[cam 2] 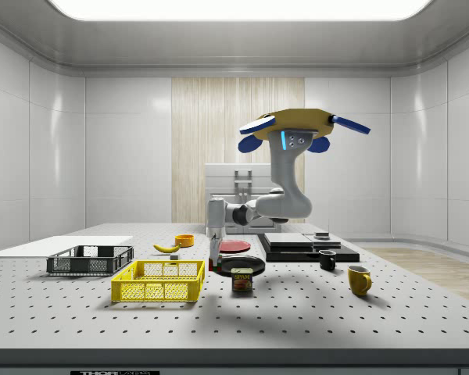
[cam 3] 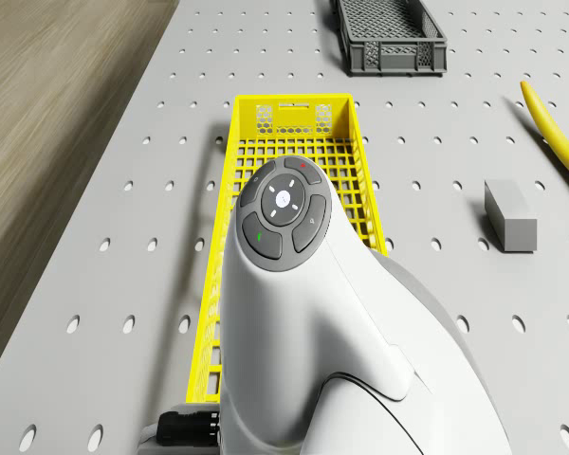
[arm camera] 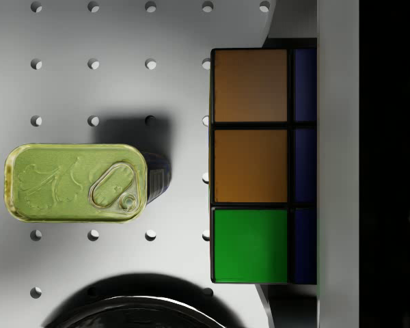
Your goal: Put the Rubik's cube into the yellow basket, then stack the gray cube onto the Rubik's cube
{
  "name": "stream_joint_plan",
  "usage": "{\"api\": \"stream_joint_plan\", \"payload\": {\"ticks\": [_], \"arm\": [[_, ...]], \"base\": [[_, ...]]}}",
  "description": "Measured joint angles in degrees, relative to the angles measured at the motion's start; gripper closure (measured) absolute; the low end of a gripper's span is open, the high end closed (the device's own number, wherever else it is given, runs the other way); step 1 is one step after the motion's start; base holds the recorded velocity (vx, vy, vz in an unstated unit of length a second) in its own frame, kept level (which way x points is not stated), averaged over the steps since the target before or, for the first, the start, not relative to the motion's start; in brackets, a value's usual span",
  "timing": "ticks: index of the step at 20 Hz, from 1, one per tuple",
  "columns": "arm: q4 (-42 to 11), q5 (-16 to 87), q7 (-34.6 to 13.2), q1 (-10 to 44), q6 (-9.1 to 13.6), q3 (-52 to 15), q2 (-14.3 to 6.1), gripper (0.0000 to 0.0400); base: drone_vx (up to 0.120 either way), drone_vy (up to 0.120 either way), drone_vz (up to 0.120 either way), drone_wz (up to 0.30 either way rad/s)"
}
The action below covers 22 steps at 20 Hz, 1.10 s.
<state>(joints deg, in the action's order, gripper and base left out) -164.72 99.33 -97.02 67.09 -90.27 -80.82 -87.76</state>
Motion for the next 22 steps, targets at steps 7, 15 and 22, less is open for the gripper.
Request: {"api": "stream_joint_plan", "payload": {"ticks": [7,15,22], "arm": [[0.0,-0.2,-0.1,0.1,-0.4,-0.1,-0.5,0.0075],[0.0,-0.4,-0.1,0.2,-0.9,-0.1,-0.9,0.0075],[0.0,-0.5,-0.2,0.2,-1.2,-0.2,-1.3,0.0075]], "base": [[0.120,0.000,0.000,0.000],[0.120,0.000,0.000,0.000],[0.120,0.000,-0.057,0.000]]}}
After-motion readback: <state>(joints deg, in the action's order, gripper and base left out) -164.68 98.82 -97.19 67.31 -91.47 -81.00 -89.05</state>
